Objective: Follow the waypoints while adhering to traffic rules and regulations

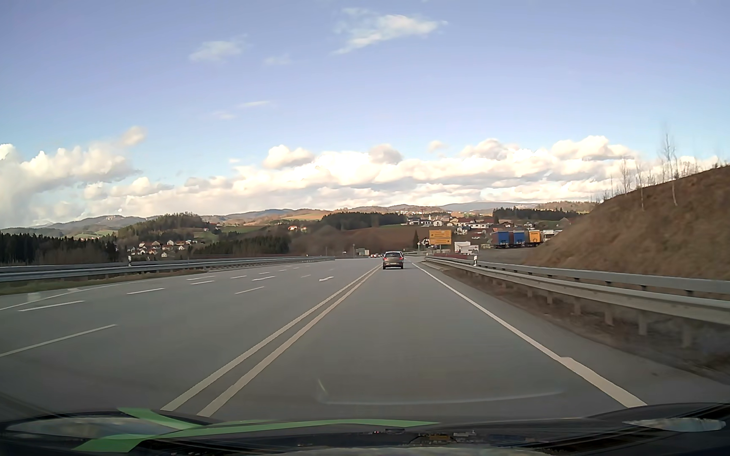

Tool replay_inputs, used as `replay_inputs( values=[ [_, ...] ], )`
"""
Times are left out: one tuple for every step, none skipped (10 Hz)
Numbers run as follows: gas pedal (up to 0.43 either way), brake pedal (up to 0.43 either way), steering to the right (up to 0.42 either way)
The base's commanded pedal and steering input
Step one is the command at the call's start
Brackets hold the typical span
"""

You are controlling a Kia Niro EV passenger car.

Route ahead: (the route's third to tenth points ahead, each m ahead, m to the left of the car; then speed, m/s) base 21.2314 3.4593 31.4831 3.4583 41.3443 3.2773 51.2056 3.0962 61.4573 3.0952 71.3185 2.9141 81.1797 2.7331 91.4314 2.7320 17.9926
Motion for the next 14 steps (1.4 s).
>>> replay_inputs(
  values=[
    [0.047, 0.000, -0.003],
    [0.047, 0.000, -0.003],
    [0.047, 0.000, -0.003],
    [0.047, 0.000, -0.003],
    [0.047, 0.000, -0.003],
    [0.047, 0.000, -0.003],
    [0.047, 0.000, -0.003],
    [0.047, 0.000, -0.003],
    [0.047, 0.000, -0.003],
    [0.047, 0.000, -0.003],
    [0.047, 0.000, -0.003],
    [0.047, 0.000, -0.003],
    [0.047, 0.000, -0.003],
    [0.047, 0.000, -0.003]
  ],
)
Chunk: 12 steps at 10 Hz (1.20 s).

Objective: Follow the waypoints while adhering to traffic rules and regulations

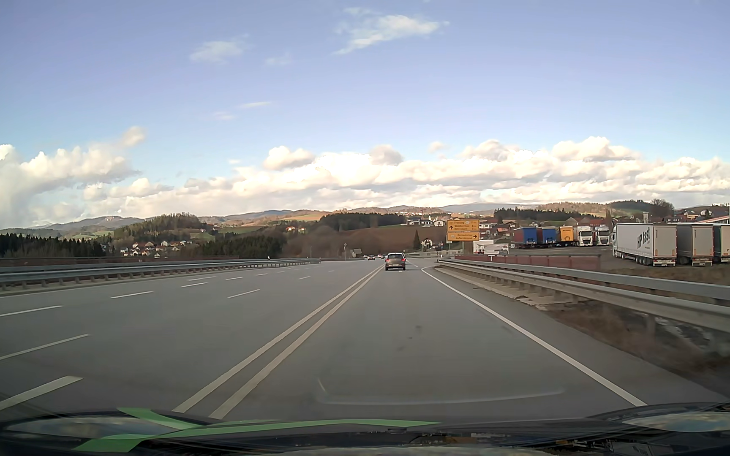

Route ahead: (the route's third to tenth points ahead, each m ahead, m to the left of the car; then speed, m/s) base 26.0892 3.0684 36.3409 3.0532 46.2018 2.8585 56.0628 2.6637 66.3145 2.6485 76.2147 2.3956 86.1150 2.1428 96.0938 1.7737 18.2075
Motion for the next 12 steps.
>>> replay_inputs(
  values=[
    [0.047, 0.000, -0.003],
    [0.047, 0.000, -0.003],
    [0.047, 0.000, -0.003],
    [0.047, 0.000, -0.003],
    [0.047, 0.000, -0.003],
    [0.047, 0.000, -0.003],
    [0.047, 0.000, -0.003],
    [0.047, 0.000, -0.003],
    [0.047, 0.000, -0.003],
    [0.047, 0.000, -0.003],
    [0.047, 0.000, -0.003],
    [0.047, 0.000, -0.003]
  ],
)
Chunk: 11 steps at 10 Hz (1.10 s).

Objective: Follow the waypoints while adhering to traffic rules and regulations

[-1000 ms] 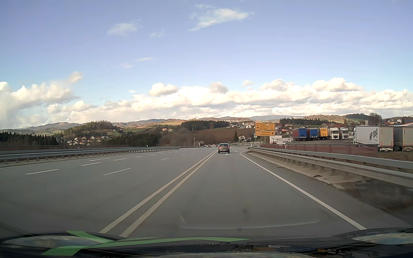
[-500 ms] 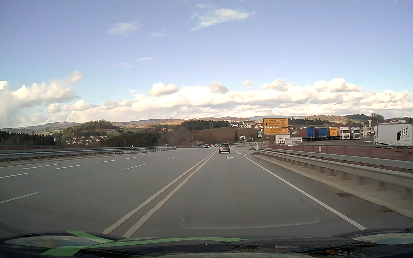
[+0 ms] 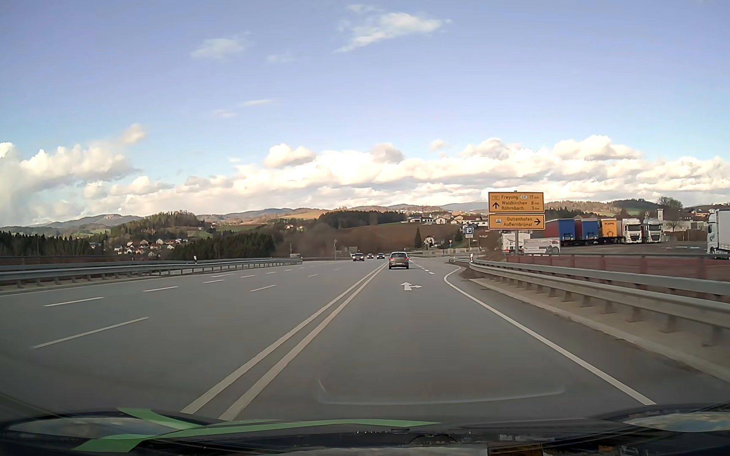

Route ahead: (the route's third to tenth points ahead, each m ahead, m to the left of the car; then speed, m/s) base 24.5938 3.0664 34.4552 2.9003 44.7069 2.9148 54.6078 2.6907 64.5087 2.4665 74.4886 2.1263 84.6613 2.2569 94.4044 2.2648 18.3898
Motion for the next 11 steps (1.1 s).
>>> replay_inputs(
  values=[
    [0.047, 0.000, -0.002],
    [0.047, 0.000, -0.002],
    [0.047, 0.000, -0.002],
    [0.047, 0.000, -0.001],
    [0.047, 0.000, -0.001],
    [0.047, 0.000, -0.001],
    [0.047, 0.000, -0.002],
    [0.047, 0.000, -0.001],
    [0.047, 0.000, -0.001],
    [0.047, 0.000, -0.001],
    [0.047, 0.000, -0.001]
  ],
)
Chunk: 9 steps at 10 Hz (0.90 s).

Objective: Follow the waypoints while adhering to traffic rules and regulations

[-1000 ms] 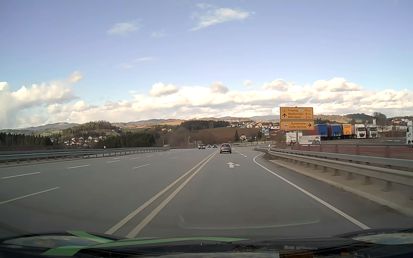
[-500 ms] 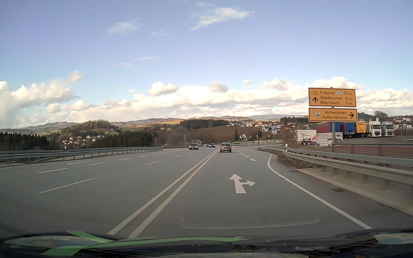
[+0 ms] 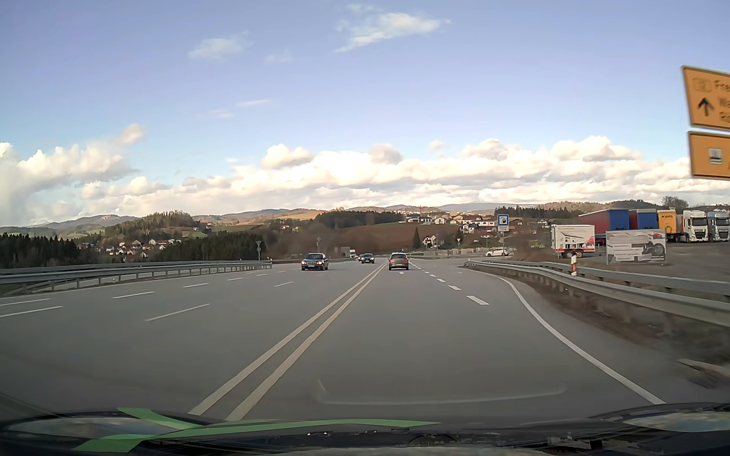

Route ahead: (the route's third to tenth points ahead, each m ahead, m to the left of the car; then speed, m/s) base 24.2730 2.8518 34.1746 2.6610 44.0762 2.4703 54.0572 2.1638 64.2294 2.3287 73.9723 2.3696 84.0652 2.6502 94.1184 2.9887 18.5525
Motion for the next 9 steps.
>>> replay_inputs(
  values=[
    [0.047, 0.000, -0.001],
    [0.047, 0.000, -0.001],
    [0.039, 0.000, -0.001],
    [0.039, 0.000, -0.001],
    [0.039, 0.000, -0.001],
    [0.039, 0.000, -0.001],
    [0.039, 0.000, -0.001],
    [0.039, 0.000, -0.001],
    [0.039, 0.000, -0.001]
  ],
)
